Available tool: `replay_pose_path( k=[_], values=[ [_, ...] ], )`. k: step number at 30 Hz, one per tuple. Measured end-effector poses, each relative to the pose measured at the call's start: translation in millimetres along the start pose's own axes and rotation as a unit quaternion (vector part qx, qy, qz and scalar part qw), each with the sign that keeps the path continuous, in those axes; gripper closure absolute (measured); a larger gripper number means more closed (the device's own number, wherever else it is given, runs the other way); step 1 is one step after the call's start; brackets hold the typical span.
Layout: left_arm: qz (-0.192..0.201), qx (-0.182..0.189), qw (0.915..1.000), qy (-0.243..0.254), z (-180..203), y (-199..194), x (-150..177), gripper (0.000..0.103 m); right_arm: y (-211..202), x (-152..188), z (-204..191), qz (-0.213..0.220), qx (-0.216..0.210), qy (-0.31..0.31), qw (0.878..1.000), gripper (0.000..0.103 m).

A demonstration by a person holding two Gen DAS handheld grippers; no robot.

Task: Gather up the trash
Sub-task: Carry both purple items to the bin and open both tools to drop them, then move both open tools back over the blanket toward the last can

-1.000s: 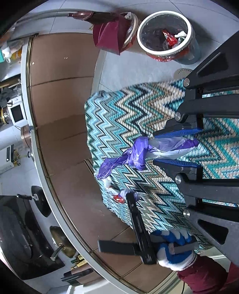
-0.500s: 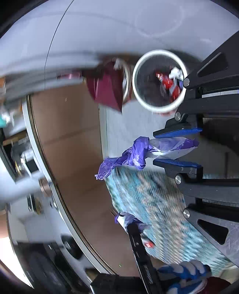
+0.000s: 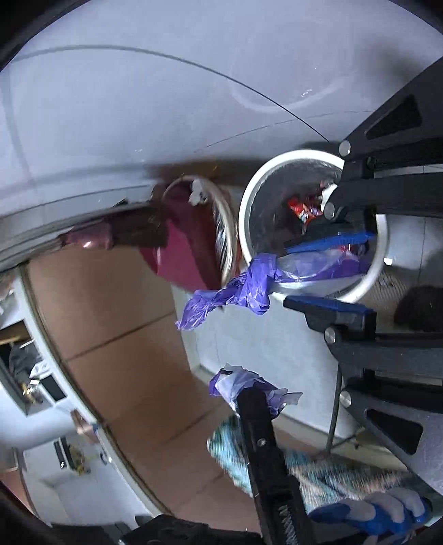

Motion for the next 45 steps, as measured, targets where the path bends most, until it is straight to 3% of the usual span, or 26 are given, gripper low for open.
replay_pose_path(
  k=[4,9,18,31,38,45],
  values=[
    [-0.010,0.013,0.9997,-0.020,-5.5,26.7,-15.1,0.063,25.5,-0.5,18.2,-0.018,0.022,0.011,1.000,0.057],
    [-0.005,0.020,0.9994,-0.027,-9.9,28.7,-15.2,0.062,28.3,7.0,28.7,-0.022,0.024,0.030,0.999,0.057],
    [0.066,-0.023,0.9975,-0.009,1.3,-44.5,16.8,0.062,-23.7,12.4,-11.4,0.016,0.021,0.013,1.000,0.052],
    [0.178,-0.105,0.9784,-0.011,-0.1,-205.2,124.7,0.062,-157.9,60.0,-135.7,0.087,-0.001,-0.075,0.993,0.048],
    [0.229,-0.164,0.9587,-0.041,-15.1,-283.0,197.7,0.057,-202.9,88.5,-211.7,0.108,-0.029,-0.148,0.983,0.044],
    [0.253,-0.210,0.9417,-0.072,-20.8,-324.3,256.5,0.055,-231.3,113.3,-261.5,0.128,-0.057,-0.198,0.970,0.036]
  ],
)
Point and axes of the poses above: each gripper's, at about its wrist camera, not at the fingertips, and y roughly the way its jaws point, z to its right, x to its underside, the point moved 3 cm from there along y, roughly the way its jaws point, and after that the axes turned 10 degrees about -z, right-handed, at the moved point
